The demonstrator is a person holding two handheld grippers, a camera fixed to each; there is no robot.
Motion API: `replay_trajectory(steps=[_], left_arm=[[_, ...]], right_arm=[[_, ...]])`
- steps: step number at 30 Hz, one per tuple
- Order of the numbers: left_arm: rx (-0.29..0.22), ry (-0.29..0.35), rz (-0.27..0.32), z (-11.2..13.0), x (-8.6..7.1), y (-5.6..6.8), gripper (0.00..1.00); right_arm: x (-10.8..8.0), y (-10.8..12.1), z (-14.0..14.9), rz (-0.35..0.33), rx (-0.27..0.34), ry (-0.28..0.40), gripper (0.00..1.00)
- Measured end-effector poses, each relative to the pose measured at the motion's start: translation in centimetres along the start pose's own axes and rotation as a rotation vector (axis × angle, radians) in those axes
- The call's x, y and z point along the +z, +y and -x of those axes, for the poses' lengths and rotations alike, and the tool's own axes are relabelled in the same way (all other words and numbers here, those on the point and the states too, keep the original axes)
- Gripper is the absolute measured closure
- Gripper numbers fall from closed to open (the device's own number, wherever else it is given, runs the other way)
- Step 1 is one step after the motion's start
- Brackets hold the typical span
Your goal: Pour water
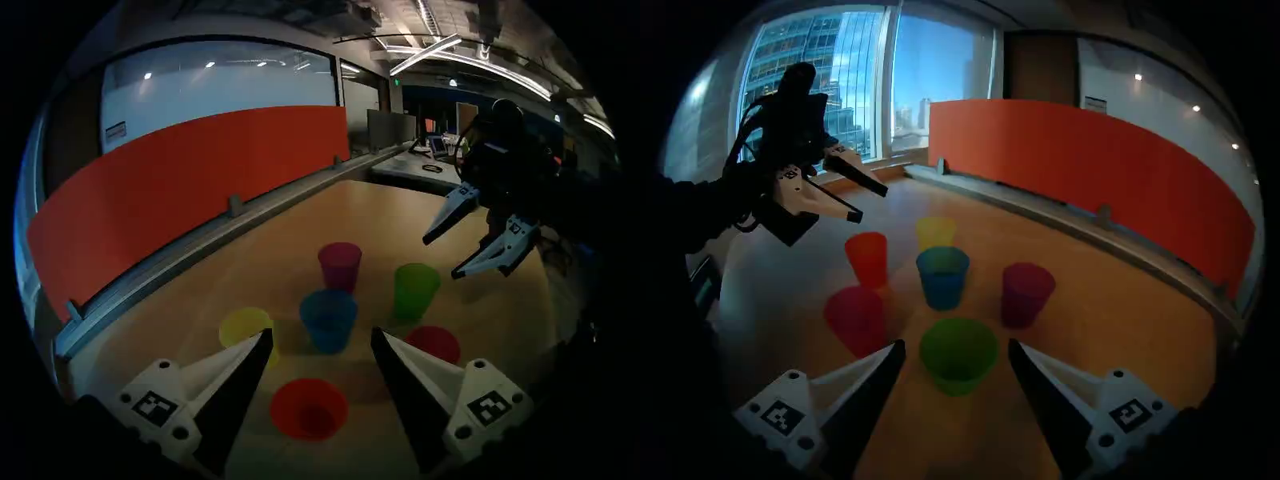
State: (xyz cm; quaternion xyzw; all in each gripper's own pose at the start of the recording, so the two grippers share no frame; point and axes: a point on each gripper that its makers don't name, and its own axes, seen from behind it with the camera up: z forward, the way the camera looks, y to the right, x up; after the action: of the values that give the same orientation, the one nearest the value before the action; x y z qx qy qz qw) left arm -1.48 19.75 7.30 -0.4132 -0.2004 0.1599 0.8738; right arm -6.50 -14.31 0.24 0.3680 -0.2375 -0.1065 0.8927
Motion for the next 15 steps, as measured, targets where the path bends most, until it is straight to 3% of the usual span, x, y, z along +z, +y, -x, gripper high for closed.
replay_trajectory(steps=[15], left_arm=[[0.015, -0.072, 0.024, 1.6, 1.9, 0.0, 0.09]], right_arm=[[1.5, 0.0, 1.7, -0.019, 0.003, -0.031, 0.0]])
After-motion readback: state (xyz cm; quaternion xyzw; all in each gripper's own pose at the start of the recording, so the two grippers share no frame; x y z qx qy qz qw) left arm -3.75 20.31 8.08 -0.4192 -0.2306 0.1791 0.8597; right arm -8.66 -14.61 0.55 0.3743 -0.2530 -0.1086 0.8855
